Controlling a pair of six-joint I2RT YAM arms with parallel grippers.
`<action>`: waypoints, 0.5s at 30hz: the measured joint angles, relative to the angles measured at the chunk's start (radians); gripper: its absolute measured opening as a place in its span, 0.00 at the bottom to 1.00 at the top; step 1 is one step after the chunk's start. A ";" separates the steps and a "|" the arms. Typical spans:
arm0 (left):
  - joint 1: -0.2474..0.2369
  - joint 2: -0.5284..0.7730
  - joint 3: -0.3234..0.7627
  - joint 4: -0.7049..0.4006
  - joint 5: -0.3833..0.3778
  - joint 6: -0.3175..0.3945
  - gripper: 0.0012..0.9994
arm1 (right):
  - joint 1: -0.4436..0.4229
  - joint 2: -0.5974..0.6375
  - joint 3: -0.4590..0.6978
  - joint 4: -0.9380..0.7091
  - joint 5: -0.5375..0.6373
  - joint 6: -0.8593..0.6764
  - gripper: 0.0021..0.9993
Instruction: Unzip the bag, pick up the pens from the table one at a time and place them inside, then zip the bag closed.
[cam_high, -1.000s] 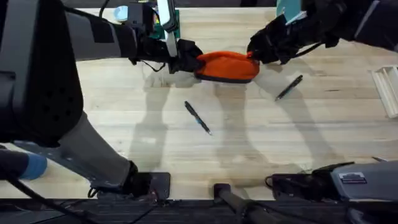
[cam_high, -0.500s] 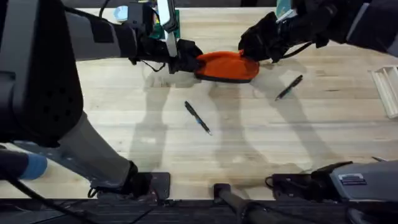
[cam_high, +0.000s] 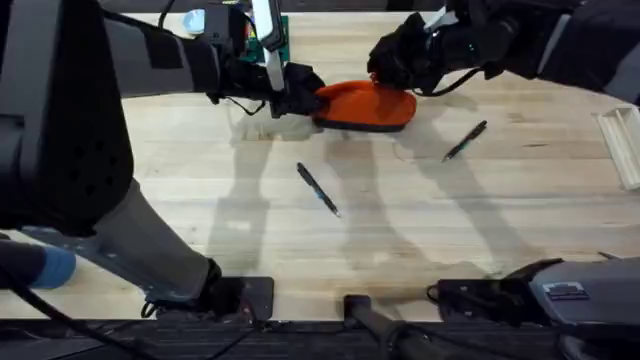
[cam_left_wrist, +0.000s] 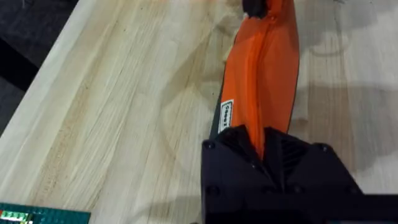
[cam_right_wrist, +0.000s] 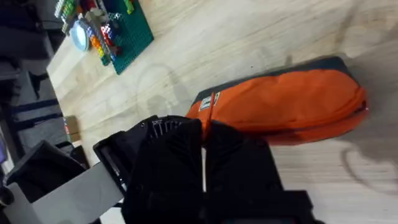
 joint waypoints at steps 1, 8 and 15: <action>0.001 0.000 0.000 0.000 0.000 0.000 0.04 | 0.004 0.000 0.000 0.006 0.004 -0.004 0.03; 0.003 0.000 0.000 0.000 0.000 -0.001 0.04 | 0.024 0.000 0.000 0.014 0.036 -0.018 0.03; 0.003 0.000 0.000 -0.003 0.000 -0.001 0.04 | 0.051 0.000 0.000 0.019 0.057 -0.039 0.03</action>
